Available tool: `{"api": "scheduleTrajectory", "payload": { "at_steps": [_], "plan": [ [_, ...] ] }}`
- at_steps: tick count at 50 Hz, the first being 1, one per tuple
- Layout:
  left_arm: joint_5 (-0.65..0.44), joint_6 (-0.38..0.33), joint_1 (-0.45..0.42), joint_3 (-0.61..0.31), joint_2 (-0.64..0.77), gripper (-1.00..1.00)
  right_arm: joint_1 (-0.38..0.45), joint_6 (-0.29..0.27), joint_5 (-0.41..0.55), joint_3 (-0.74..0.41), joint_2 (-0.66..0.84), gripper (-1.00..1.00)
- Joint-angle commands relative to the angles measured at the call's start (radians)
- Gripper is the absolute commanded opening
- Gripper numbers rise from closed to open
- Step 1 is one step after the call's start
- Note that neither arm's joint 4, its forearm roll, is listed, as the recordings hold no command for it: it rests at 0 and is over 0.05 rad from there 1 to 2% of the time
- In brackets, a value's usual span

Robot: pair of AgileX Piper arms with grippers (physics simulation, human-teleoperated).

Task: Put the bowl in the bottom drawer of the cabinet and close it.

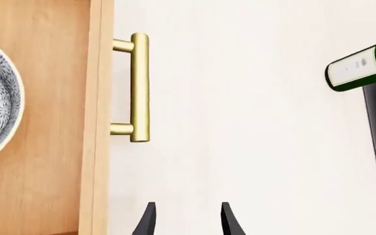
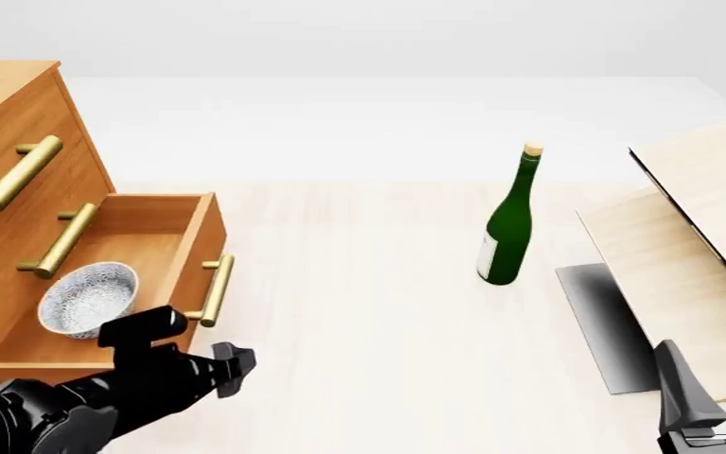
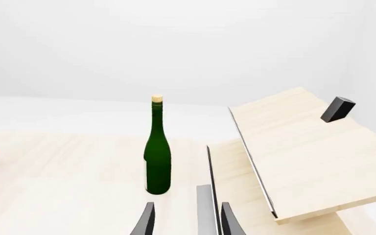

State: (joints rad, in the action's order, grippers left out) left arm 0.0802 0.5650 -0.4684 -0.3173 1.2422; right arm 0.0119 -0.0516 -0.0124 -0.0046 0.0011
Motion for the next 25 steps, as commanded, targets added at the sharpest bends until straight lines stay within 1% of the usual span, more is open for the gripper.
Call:
{"api": "scheduleTrajectory", "payload": {
  "at_steps": [1, 5, 7, 9, 10, 25],
  "plan": [
    [-0.012, -0.068, 0.091, 0.011, 0.013, 1.00, 0.000, 0.000, 0.000, 0.000, 0.000, 1.00],
    [-0.013, -0.080, 0.107, 0.014, 0.010, 1.00, -0.001, -0.001, 0.000, 0.000, 0.000, 1.00],
    [-0.014, -0.117, 0.149, 0.022, 0.001, 1.00, 0.000, -0.001, 0.000, 0.000, 0.000, 1.00],
    [-0.014, -0.118, 0.152, 0.023, 0.002, 1.00, 0.000, -0.001, 0.000, 0.000, 0.000, 1.00],
    [-0.015, -0.130, 0.171, 0.029, -0.005, 1.00, 0.000, -0.001, 0.000, 0.000, 0.000, 1.00],
    [-0.037, -0.147, 0.245, 0.055, -0.053, 1.00, 0.000, -0.001, 0.000, 0.000, 0.000, 1.00]
  ]
}}
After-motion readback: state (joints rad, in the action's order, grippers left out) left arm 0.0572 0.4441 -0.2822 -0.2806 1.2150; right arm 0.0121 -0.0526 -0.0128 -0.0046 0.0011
